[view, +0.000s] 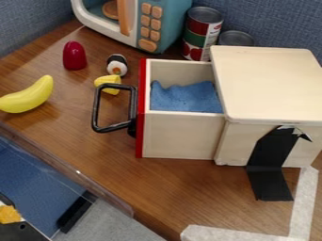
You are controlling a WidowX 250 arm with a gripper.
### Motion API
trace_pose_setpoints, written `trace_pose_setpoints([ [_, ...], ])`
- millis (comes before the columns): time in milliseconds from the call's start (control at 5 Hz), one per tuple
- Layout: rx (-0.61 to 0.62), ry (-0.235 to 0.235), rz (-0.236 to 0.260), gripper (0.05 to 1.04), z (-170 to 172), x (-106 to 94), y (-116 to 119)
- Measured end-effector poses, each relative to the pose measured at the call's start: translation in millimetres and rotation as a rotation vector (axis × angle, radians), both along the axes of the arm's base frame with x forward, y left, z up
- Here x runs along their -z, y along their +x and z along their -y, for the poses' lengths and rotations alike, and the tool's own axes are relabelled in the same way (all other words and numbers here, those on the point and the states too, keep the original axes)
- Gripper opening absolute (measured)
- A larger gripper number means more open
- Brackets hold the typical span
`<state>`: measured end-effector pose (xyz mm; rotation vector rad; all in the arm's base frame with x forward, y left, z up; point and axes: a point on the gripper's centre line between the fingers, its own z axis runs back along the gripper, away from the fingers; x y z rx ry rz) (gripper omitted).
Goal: Close the drawer
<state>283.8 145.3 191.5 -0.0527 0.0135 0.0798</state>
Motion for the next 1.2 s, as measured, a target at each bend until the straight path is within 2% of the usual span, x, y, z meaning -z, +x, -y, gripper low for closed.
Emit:
trace_pose_setpoints([
  [200, 0.003, -0.015, -0.027, 1.000, 0, 9.8, 0],
  [400, 0.102, 0.063, -0.012, 1.000, -12, 35.8, -3],
  [600, 0.260, 0.180, 0.063, 1.000, -14, 52.4, -19],
  [800, 0.510, 0.258, 0.177, 1.000, -11, 68.0, -34],
  [1000, 0.755, 0.278, 0.186, 1.000, -8, 82.8, -39],
  [1200, 0.880, 0.274, 0.120, 1.000, -5, 108.8, -42],
])
